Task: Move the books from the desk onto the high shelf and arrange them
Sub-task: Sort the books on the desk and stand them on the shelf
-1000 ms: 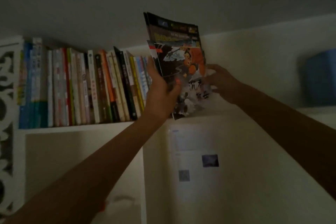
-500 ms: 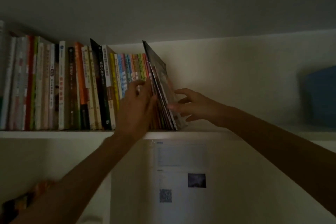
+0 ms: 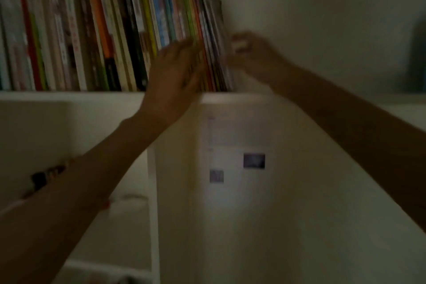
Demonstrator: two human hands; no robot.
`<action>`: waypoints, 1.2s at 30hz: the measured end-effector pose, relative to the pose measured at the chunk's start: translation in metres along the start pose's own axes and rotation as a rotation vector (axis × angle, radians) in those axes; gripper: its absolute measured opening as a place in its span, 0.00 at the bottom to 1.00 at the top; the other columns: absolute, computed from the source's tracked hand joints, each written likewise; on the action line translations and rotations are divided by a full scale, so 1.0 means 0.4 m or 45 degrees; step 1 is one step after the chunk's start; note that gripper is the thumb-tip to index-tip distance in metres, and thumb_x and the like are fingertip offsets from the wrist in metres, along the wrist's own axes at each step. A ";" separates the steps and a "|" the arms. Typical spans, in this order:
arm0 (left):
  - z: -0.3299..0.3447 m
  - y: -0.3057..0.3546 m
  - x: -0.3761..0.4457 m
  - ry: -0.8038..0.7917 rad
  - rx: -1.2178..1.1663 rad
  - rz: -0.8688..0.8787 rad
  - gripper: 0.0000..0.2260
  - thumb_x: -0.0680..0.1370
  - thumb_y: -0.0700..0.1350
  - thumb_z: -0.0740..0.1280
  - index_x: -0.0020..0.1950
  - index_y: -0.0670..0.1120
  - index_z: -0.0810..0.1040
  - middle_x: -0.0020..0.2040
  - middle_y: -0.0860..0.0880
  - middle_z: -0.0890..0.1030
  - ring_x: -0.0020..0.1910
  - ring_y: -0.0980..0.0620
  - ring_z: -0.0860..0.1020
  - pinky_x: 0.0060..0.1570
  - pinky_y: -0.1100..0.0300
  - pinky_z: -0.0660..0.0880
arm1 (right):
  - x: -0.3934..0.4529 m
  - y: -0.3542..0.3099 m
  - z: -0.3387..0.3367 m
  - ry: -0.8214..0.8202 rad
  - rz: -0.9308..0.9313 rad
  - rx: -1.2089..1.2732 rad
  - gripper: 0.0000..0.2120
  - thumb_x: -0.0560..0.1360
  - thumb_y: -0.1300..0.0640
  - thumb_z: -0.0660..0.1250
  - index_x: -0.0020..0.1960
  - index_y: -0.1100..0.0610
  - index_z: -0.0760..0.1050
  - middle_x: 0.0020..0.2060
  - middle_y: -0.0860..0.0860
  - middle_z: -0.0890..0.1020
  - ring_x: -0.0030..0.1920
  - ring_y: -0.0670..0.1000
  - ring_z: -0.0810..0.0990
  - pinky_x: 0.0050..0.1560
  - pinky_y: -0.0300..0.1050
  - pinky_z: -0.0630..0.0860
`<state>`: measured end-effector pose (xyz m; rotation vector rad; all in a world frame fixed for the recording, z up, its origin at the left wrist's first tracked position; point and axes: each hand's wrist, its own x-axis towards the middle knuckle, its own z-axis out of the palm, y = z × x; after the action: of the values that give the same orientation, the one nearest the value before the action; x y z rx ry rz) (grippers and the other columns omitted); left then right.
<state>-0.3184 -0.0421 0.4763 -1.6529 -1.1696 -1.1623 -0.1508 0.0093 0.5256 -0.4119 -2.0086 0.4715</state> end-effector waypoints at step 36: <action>0.382 0.318 -1.547 -1.898 -0.489 0.216 0.48 0.51 0.59 0.80 0.67 0.50 0.65 0.62 0.42 0.77 0.57 0.41 0.79 0.46 0.49 0.79 | -1.455 0.737 0.395 -0.451 1.682 -0.384 0.13 0.77 0.64 0.61 0.61 0.60 0.72 0.59 0.57 0.71 0.60 0.56 0.72 0.57 0.38 0.65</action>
<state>-0.2570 -0.0823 -0.1697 -2.9609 -1.5677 0.2064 -0.0028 -0.0360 -0.1277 -1.9813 -1.8848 1.0713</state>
